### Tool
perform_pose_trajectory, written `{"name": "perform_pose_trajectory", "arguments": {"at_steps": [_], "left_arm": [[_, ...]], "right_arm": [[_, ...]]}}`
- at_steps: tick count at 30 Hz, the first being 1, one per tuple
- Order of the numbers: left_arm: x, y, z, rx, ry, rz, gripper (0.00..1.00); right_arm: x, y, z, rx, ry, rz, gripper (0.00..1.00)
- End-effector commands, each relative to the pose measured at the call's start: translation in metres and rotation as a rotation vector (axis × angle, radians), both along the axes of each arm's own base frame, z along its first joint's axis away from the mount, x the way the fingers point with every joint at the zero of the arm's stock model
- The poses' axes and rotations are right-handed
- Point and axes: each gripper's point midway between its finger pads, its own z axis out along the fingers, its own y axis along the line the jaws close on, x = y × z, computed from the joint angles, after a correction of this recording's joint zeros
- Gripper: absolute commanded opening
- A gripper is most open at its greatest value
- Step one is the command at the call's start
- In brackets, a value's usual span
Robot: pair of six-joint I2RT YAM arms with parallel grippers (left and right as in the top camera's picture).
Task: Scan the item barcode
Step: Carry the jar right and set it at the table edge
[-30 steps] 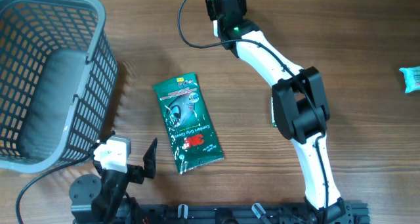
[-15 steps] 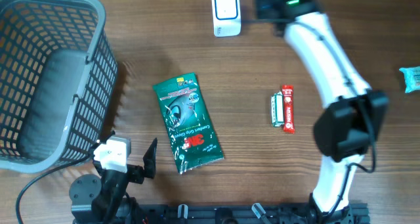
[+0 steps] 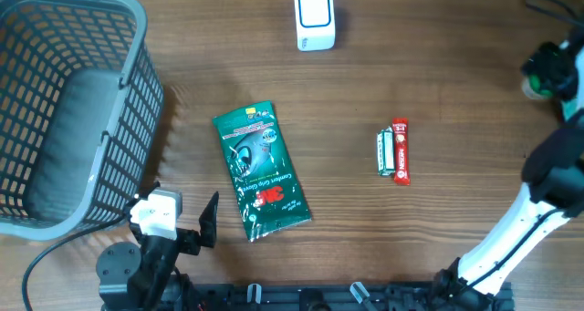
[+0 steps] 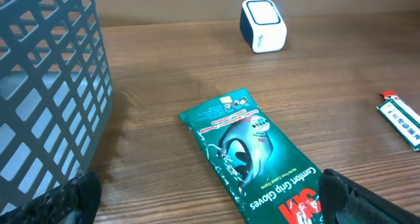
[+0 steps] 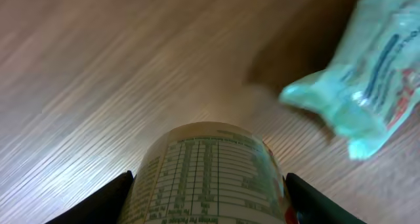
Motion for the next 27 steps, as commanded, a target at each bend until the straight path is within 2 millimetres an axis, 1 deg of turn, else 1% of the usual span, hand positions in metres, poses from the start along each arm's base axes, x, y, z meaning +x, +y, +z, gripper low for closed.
{"name": "perform_pose_trajectory", "arguments": {"at_steps": [1, 3, 6, 8, 9, 10, 11, 12, 14, 15, 16, 17, 19, 20, 21, 23, 24, 25, 26, 27], "left_arm": [[0.0, -0.003, -0.001, -0.014, 0.0, -0.012, 1.0], [0.0, -0.003, -0.001, -0.014, 0.0, -0.012, 1.0], [0.0, -0.003, -0.001, -0.014, 0.0, -0.012, 1.0], [0.0, -0.003, -0.001, -0.014, 0.0, -0.012, 1.0], [0.0, -0.003, -0.001, -0.014, 0.0, -0.012, 1.0], [0.0, -0.003, -0.001, -0.014, 0.0, -0.012, 1.0], [0.0, -0.003, -0.001, -0.014, 0.0, -0.012, 1.0], [0.0, -0.003, -0.001, -0.013, 0.0, -0.012, 1.0], [0.0, -0.003, -0.001, -0.013, 0.0, -0.012, 1.0], [0.0, -0.003, -0.001, -0.014, 0.0, -0.012, 1.0], [0.0, -0.003, -0.001, -0.013, 0.0, -0.012, 1.0], [0.0, -0.003, -0.001, -0.014, 0.0, -0.012, 1.0], [0.0, -0.003, -0.001, -0.014, 0.0, -0.012, 1.0], [0.0, -0.003, -0.001, -0.014, 0.0, -0.012, 1.0], [0.0, -0.003, -0.001, -0.014, 0.0, -0.012, 1.0], [0.0, -0.003, -0.001, -0.014, 0.0, -0.012, 1.0], [0.0, -0.003, -0.001, -0.014, 0.0, -0.012, 1.0], [0.0, -0.003, -0.001, -0.014, 0.0, -0.012, 1.0], [0.0, -0.003, -0.001, -0.013, 0.0, -0.012, 1.0], [0.0, -0.003, -0.001, -0.014, 0.0, -0.012, 1.0]], "right_arm": [[0.004, -0.013, -0.036, 0.066, -0.016, -0.011, 0.67], [0.006, -0.023, -0.049, 0.059, -0.026, -0.025, 0.67], [0.012, -0.041, -0.049, 0.019, -0.068, -0.045, 0.67], [0.013, -0.058, -0.039, -0.023, -0.093, -0.07, 0.79], [0.012, -0.066, -0.034, -0.041, -0.098, -0.083, 0.88], [0.011, -0.072, -0.027, -0.051, -0.106, -0.094, 0.94], [0.011, -0.08, -0.015, -0.056, -0.122, -0.119, 0.99], [0.011, -0.084, -0.009, -0.058, -0.13, -0.131, 1.0], [0.013, -0.091, 0.022, -0.058, -0.182, -0.156, 1.0], [0.017, -0.089, 0.041, -0.054, -0.225, -0.156, 1.0], [0.019, -0.088, 0.054, -0.05, -0.252, -0.165, 1.0], [0.024, -0.081, 0.071, -0.031, -0.301, -0.151, 1.0], [0.034, -0.06, 0.092, 0.033, -0.37, -0.105, 0.99], [0.04, -0.047, 0.098, 0.074, -0.398, -0.072, 0.99], [0.048, -0.024, 0.103, 0.138, -0.42, -0.023, 0.99], [0.06, 0.019, 0.102, 0.245, -0.416, 0.056, 1.0], [0.062, 0.038, 0.1, 0.284, -0.399, 0.085, 1.0], [0.063, 0.064, 0.096, 0.331, -0.364, 0.119, 1.0], [0.058, 0.095, 0.091, 0.373, -0.301, 0.153, 0.99], [0.053, 0.116, 0.086, 0.392, -0.248, 0.177, 0.99]]}}
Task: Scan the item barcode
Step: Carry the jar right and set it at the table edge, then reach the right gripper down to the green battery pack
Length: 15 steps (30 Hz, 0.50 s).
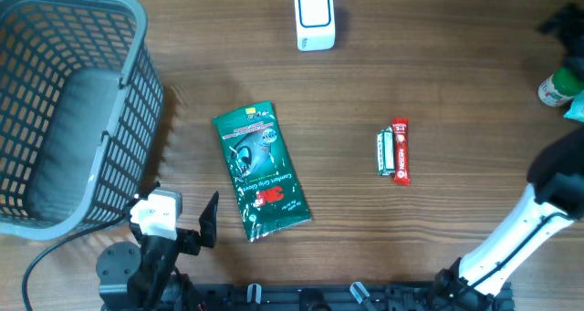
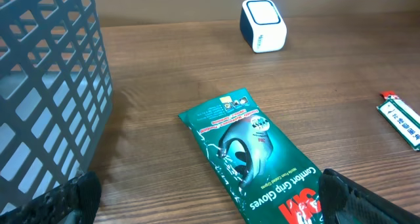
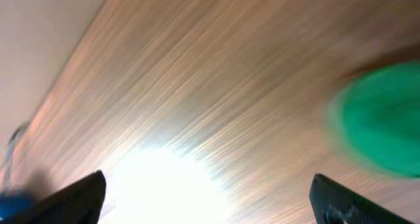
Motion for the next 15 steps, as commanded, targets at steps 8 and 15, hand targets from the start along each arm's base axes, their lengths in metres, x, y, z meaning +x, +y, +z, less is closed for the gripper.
{"name": "perform_pose_trajectory", "arguments": {"at_steps": [8, 15], "left_arm": [[0.0, -0.003, -0.001, -0.013, 0.0, -0.012, 1.0], [0.0, -0.003, -0.001, -0.014, 0.0, -0.012, 1.0]], "right_arm": [[-0.055, 0.241, -0.005, 0.164, 0.351, 0.544, 1.0], [-0.101, 0.327, -0.015, -0.036, 0.512, 0.777, 0.95]]}}
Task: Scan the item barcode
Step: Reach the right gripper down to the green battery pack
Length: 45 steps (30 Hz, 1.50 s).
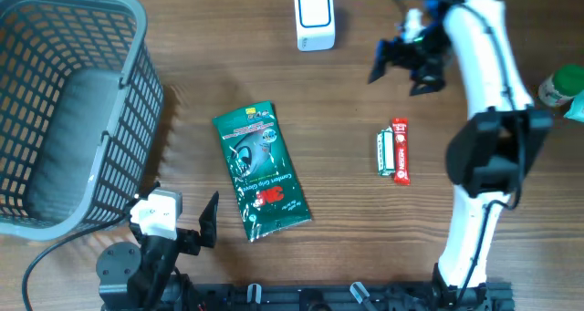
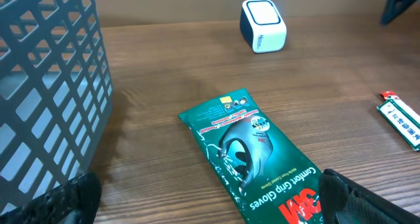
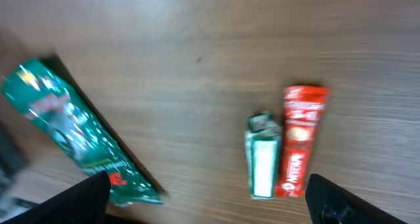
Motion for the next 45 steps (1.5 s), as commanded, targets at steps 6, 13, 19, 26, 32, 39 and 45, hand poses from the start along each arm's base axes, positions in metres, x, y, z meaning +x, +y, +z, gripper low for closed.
{"name": "perform_pose_trajectory", "arguments": {"at_steps": [6, 13, 19, 26, 32, 39, 45], "left_arm": [[0.0, -0.003, -0.001, -0.014, 0.0, -0.012, 1.0], [0.0, -0.003, -0.001, -0.014, 0.0, -0.012, 1.0], [0.0, -0.003, -0.001, -0.014, 0.0, -0.012, 1.0], [0.0, -0.003, -0.001, -0.014, 0.0, -0.012, 1.0], [0.0, -0.003, -0.001, -0.014, 0.0, -0.012, 1.0], [0.0, -0.003, -0.001, -0.014, 0.0, -0.012, 1.0], [0.0, -0.003, -0.001, -0.014, 0.0, -0.012, 1.0]], "right_arm": [[-0.079, 0.021, 0.058, -0.209, -0.12, 0.173, 0.96], [-0.139, -0.015, 0.096, -0.236, -0.426, 0.041, 1.0], [-0.121, -0.006, -0.002, -0.164, -0.563, 0.037, 1.0], [-0.1, -0.004, -0.07, -0.156, -0.417, 0.023, 0.98], [-0.086, 0.007, -0.102, -0.115, -0.392, 0.026, 0.93], [-0.083, 0.007, -0.12, -0.128, -0.361, 0.003, 0.7], [-0.088, 0.012, -0.12, -0.094, -0.34, 0.007, 0.5]]}}
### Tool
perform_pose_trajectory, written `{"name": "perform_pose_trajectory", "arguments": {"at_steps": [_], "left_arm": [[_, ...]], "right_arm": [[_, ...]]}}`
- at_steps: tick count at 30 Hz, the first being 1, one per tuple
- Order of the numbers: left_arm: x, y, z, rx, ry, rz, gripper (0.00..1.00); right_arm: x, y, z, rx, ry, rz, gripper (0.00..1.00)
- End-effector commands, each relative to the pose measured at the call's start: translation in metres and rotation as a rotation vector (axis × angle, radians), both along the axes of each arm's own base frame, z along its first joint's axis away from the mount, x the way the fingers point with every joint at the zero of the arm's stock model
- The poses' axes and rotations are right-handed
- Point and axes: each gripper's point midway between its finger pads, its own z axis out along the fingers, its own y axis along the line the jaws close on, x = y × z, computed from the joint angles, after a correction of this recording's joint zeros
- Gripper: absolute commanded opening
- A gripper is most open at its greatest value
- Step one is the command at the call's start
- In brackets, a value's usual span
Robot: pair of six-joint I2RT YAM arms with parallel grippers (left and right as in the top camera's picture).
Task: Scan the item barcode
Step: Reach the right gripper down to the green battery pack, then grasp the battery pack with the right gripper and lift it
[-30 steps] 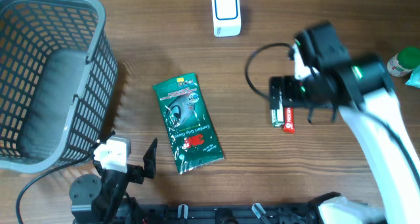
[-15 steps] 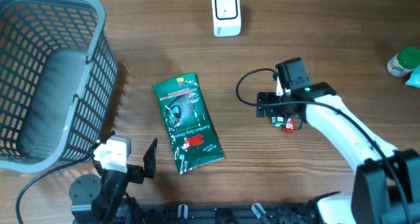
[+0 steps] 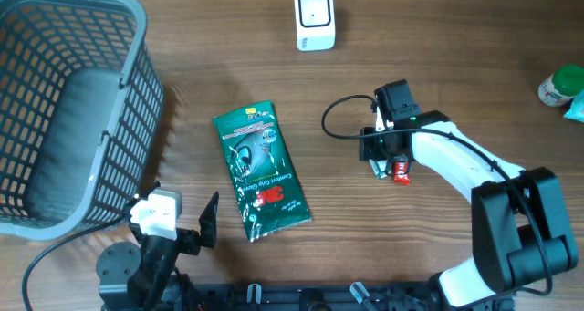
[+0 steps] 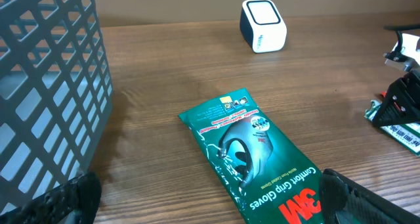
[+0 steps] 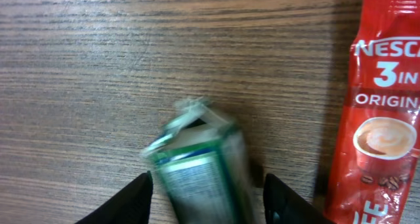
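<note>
A small green-and-white packet (image 5: 197,168) lies on the table just left of a red Nescafe sachet (image 5: 380,112). My right gripper (image 5: 209,199) is down over the packet, one finger on each side. The left finger touches it and a thin dark gap shows at the right one, so the gripper is open. From overhead the right gripper (image 3: 381,156) covers most of the packet, and the sachet (image 3: 401,171) peeks out beside it. The white scanner (image 3: 315,17) stands at the far edge. My left gripper (image 4: 213,199) rests open at the near left.
A green 3M gloves packet (image 3: 260,170) lies mid-table, left of the right arm. A grey basket (image 3: 68,101) fills the left side. A green-capped bottle (image 3: 558,83) and a teal pouch (image 3: 577,110) sit at the right edge.
My right gripper was wide open, high over the table right of the scanner. Now it is low over the green-and-white packet with its fingers drawn in round it. The left arm has not moved.
At first my right gripper had the bottle between its fingers at the far right. Then it was open and off the bottle, which stood at the right edge. After that it hung over the middle, and now it straddles the small packet.
</note>
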Motion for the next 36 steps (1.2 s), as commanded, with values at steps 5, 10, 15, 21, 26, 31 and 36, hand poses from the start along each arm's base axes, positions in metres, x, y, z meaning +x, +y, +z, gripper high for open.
{"name": "perform_pose_trajectory", "arguments": {"at_steps": [5, 10, 15, 21, 26, 31, 36], "left_arm": [[0.0, -0.003, -0.001, -0.014, 0.0, -0.012, 1.0], [0.0, -0.003, -0.001, -0.014, 0.0, -0.012, 1.0], [0.0, -0.003, -0.001, -0.014, 0.0, -0.012, 1.0], [0.0, -0.003, -0.001, -0.014, 0.0, -0.012, 1.0], [0.0, -0.003, -0.001, -0.014, 0.0, -0.012, 1.0], [0.0, -0.003, -0.001, -0.014, 0.0, -0.012, 1.0], [0.0, -0.003, -0.001, -0.013, 0.0, -0.012, 1.0]], "right_arm": [[-0.004, 0.004, -0.002, 0.03, 0.032, -0.001, 0.49], [-0.007, -0.004, -0.004, 0.05, 0.094, -0.344, 0.36], [-0.028, 0.018, -0.002, 0.233, 0.309, -0.778, 0.8], [-0.02, 0.055, 0.029, 0.431, 0.422, -0.795, 0.89], [0.001, 0.051, 0.045, 0.43, 0.307, -0.765, 0.89], [0.028, 0.048, 0.066, 0.417, 0.131, -0.607, 0.9], [0.011, 0.035, 0.061, 0.338, 0.18, -0.652, 0.92]]}}
